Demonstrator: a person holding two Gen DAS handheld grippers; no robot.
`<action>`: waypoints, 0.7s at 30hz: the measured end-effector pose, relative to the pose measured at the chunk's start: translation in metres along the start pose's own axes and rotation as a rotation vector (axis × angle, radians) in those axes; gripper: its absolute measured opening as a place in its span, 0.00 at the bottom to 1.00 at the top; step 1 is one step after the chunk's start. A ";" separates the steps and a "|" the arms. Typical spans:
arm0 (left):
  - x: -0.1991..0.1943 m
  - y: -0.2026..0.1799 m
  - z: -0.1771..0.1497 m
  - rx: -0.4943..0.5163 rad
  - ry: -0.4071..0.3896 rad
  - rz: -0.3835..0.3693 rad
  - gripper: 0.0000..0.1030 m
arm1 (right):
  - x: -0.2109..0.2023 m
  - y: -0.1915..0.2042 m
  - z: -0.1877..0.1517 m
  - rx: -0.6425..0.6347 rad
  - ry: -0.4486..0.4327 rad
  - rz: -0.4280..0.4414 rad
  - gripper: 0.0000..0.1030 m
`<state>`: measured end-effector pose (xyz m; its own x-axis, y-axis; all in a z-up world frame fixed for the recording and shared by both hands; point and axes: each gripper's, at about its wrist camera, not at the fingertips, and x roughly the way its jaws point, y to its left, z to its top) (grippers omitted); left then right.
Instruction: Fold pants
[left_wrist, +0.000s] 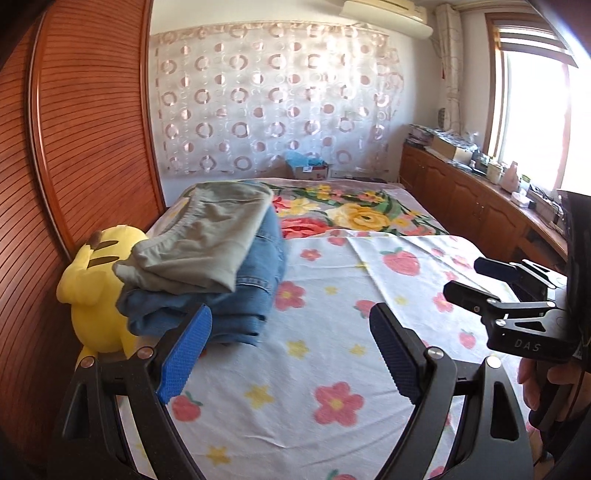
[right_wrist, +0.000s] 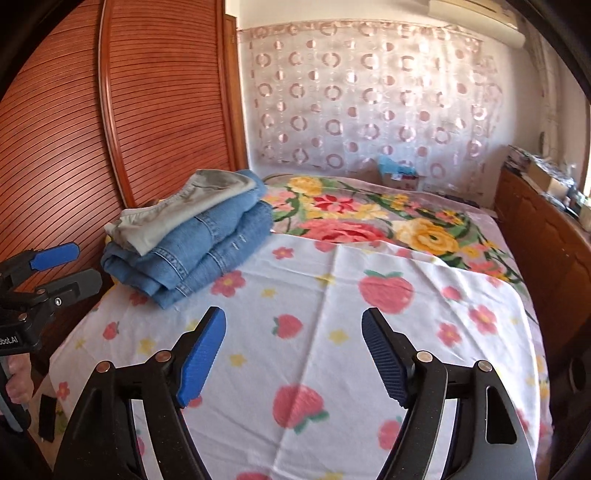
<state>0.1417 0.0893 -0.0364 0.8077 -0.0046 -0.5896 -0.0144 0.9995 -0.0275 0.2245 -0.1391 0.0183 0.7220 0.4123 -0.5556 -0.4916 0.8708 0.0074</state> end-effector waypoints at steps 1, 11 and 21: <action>-0.002 -0.005 0.000 0.004 -0.001 -0.006 0.85 | -0.009 0.000 -0.004 0.009 -0.005 -0.012 0.76; -0.038 -0.063 -0.002 0.056 -0.041 -0.079 0.85 | -0.096 0.010 -0.027 0.097 -0.074 -0.123 0.76; -0.070 -0.094 0.003 0.101 -0.103 -0.088 0.85 | -0.144 0.035 -0.042 0.140 -0.148 -0.198 0.76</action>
<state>0.0884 -0.0040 0.0093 0.8596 -0.0943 -0.5021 0.1143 0.9934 0.0091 0.0833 -0.1796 0.0637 0.8655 0.2566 -0.4301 -0.2695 0.9625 0.0318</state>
